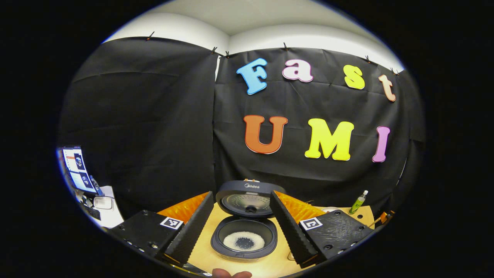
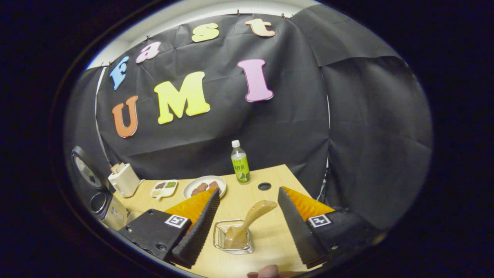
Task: Close the left gripper, press the button to open the rice cooker; take a wooden spoon from the chopstick holder with the right hand, scoop a spoonful of rice and pour it into the rice cooker, then put the wooden spoon back into the chopstick holder.
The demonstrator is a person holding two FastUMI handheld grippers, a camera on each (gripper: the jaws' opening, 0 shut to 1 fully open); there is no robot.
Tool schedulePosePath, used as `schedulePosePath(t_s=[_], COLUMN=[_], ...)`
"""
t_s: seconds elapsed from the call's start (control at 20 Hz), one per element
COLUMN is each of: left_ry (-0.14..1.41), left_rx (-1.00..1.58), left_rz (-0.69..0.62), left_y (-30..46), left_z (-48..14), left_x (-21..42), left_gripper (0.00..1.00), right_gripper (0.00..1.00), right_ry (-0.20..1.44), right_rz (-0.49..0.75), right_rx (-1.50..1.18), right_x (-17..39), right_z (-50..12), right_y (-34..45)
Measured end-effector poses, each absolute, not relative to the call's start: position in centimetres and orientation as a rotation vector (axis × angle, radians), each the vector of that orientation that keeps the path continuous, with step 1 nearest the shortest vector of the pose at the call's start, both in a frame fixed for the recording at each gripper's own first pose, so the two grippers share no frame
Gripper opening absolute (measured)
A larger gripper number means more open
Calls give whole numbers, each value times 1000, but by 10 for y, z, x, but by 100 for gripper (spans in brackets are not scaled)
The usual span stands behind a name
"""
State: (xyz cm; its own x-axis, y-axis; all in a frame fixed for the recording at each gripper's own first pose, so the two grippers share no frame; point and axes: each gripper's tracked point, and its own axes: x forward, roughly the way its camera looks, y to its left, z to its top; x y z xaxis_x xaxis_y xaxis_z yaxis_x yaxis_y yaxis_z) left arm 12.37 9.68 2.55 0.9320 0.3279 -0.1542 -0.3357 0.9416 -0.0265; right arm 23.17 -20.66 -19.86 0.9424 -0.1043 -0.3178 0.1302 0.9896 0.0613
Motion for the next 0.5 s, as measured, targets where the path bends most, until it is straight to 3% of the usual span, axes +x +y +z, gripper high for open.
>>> schedulePosePath(t_s=[0.05,0.5], left_ry=[152,175], left_rx=[-64,-67], left_rz=[335,297], left_y=[98,120], left_z=[27,22], left_x=[131,208], left_gripper=[94,95], right_gripper=[100,100], right_ry=[300,193], right_rz=[-117,-32], right_rx=[76,4], right_x=[226,154], right_z=[-187,-118], right_y=[-204,-159])
